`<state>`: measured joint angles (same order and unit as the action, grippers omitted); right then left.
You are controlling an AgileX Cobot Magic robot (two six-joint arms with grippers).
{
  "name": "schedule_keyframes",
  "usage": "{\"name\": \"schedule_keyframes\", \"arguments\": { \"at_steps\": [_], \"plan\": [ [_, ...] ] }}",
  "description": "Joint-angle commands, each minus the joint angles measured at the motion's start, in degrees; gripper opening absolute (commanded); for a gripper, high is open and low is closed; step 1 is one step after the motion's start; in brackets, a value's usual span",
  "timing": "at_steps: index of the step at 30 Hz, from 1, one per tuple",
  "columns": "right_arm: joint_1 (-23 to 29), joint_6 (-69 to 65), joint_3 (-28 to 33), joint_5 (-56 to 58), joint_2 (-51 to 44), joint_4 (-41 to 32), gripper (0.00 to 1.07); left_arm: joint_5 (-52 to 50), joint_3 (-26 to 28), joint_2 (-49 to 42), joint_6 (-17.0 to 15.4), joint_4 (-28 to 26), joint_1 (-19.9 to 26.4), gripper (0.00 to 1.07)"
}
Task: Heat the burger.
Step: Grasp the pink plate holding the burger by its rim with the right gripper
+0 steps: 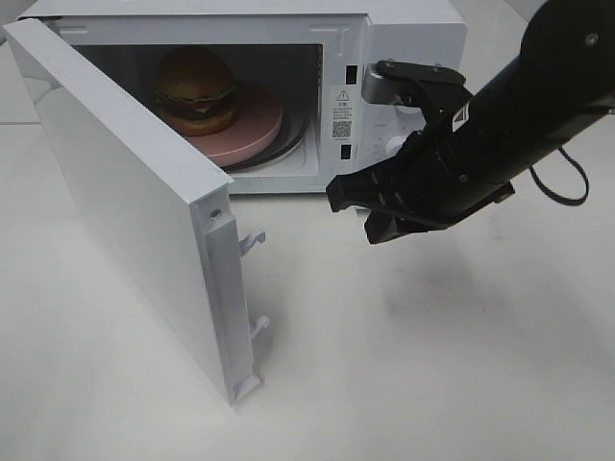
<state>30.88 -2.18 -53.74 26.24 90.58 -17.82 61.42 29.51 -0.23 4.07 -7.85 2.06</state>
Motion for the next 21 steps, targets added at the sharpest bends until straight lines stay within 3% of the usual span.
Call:
{"name": "schedule_keyframes", "arguments": {
  "at_steps": [1, 4, 9, 16, 21],
  "plan": [
    [-0.2, 9.9, -3.4, 7.2, -0.4, 3.6, 0.03, 0.1, 0.1, -1.0, -0.3, -0.3, 0.1, 1.0],
    [-0.2, 17.6, -4.9, 11.0, -0.4, 5.4, 0.03, 0.1, 0.1, -1.0, -0.3, -0.3, 0.1, 1.0],
    [-0.2, 42.3, -8.4, 18.4, -0.4, 9.9, 0.04, 0.1, 0.1, -1.0, -0.3, -0.3, 0.1, 1.0],
    [-0.2, 68.5, -9.3, 18.3, -0.4, 12.1, 0.06, 0.1, 0.1, -1.0, -0.3, -0.3, 0.1, 1.0],
    [-0.2, 79.5, -9.3, 18.0, -0.4, 13.9, 0.08, 0.1, 0.1, -1.0, -0.3, -0.3, 0.1, 1.0]
  ]
}}
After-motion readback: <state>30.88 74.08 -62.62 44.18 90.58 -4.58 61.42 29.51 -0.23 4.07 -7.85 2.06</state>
